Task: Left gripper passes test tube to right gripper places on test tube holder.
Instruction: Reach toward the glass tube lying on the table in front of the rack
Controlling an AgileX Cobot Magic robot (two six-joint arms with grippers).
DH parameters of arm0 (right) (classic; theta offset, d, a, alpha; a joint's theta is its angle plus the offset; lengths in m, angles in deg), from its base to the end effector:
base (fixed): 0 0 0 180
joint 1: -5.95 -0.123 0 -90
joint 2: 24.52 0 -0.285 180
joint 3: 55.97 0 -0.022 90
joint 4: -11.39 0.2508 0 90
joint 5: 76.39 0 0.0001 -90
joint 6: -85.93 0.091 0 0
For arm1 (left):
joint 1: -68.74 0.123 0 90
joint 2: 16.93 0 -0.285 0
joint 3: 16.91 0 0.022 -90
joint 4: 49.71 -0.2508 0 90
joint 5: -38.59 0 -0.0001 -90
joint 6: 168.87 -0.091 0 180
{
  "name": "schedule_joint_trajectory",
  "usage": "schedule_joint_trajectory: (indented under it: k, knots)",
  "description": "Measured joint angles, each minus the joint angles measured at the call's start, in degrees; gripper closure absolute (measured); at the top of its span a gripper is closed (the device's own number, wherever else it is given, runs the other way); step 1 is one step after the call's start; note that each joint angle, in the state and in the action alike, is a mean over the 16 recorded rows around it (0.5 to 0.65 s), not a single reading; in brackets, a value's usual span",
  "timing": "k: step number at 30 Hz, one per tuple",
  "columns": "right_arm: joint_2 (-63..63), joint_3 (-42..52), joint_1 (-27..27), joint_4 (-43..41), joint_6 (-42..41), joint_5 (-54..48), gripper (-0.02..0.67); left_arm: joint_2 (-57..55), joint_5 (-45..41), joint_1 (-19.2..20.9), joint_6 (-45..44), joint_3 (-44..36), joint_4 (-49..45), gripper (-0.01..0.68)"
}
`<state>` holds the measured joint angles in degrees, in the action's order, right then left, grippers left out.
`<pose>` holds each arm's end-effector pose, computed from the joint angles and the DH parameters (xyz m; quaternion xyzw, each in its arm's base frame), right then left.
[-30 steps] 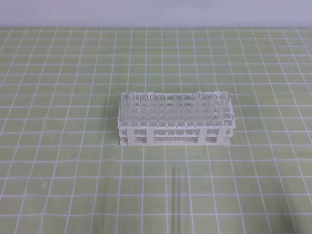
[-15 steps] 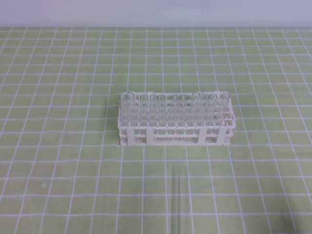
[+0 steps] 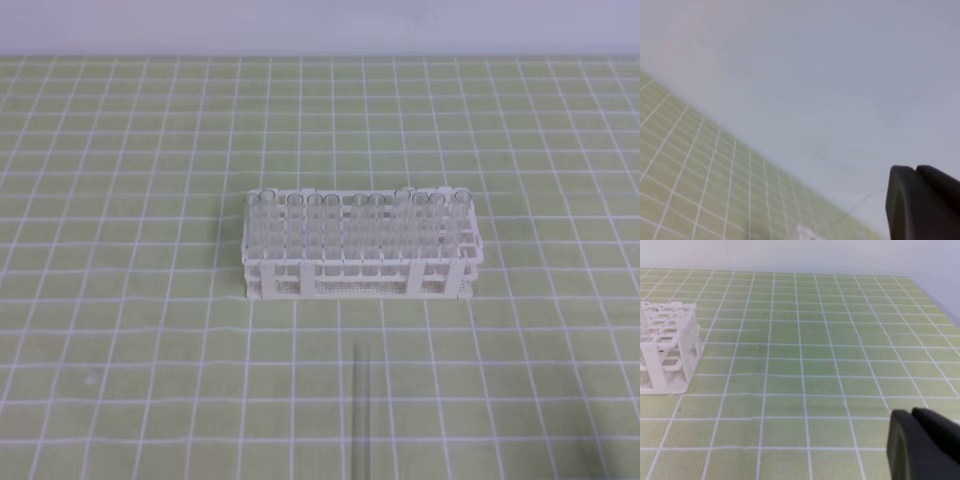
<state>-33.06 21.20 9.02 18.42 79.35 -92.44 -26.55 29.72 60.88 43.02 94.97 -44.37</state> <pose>0.0558 0.0001 0.1876 0.0113 0.7751 -0.0028 0.6318 0.0496 -0.0082 0.2507 -0.1684 0.6646 -0.2833 0.6706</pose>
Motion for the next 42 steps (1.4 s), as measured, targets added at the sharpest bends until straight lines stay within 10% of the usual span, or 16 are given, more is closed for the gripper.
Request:
schedule_joint_trajectory:
  k: [19, 34, 42]
  knots:
    - [0.0, 0.0, 0.0, 0.0, 0.0, 0.0, 0.666, -47.2, -48.4, -9.5, -38.6, 37.8, 9.1, 0.675]
    - [0.0, 0.0, 0.0, 0.0, 0.0, 0.0, 0.666, -79.9, -46.0, -37.5, -26.0, 50.7, 1.7, 0.675]
    - [0.0, 0.0, 0.0, 0.0, 0.0, 0.0, 0.666, -91.8, -47.8, -44.6, -21.4, 58.9, 3.5, 0.674]
